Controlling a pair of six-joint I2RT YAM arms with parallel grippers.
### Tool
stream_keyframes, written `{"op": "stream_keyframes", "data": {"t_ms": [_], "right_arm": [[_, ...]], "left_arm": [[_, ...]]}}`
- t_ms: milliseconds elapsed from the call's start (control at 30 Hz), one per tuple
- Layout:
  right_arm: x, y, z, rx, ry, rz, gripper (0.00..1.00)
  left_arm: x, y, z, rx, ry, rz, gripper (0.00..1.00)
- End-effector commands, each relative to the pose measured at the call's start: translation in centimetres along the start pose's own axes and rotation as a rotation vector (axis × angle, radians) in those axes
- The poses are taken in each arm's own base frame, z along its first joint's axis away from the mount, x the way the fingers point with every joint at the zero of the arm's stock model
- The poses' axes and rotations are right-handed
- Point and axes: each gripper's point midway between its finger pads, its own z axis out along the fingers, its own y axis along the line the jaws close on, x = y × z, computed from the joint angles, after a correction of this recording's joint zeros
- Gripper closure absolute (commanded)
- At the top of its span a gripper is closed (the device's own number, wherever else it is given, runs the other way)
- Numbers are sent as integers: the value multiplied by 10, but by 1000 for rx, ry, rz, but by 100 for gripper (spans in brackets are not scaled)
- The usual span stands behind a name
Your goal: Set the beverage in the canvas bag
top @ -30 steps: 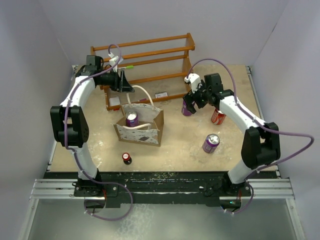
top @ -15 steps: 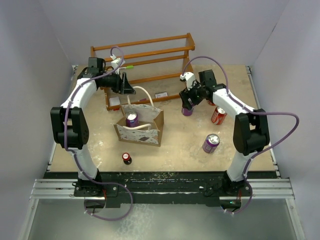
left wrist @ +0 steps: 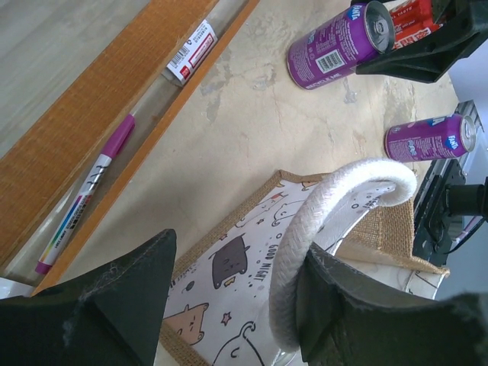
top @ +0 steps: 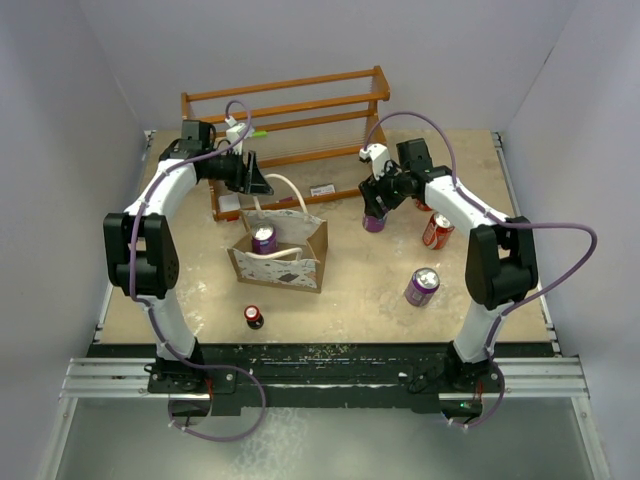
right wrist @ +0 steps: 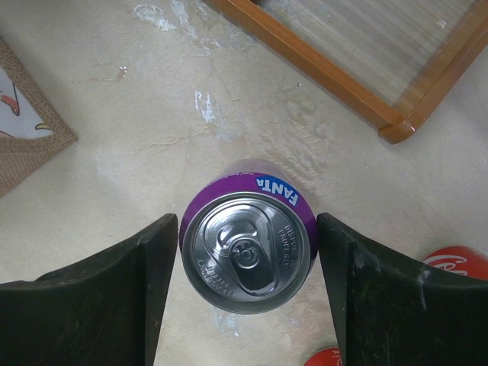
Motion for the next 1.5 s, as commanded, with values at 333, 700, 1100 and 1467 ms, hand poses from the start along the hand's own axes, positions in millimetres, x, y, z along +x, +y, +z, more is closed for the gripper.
{"op": "stream_keyframes", "data": {"t_ms": [333,700,1100,1467], "right_arm": [[-13,-2,-13,5,-28,-19,63],[-38,0,-52,50,-88,-72,100],[-114,35,-146,39,-319,-154,100],[-155,130,-177,-129,-443,-338,100]], "left_arm": [[-22,-28,-16,48,-63,75,25],[-27,-40,-26,60,-75,130,18],[-33,-45,-39,42,-73,200,15],[-33,-50,-55,63,-75,243,16]]}}
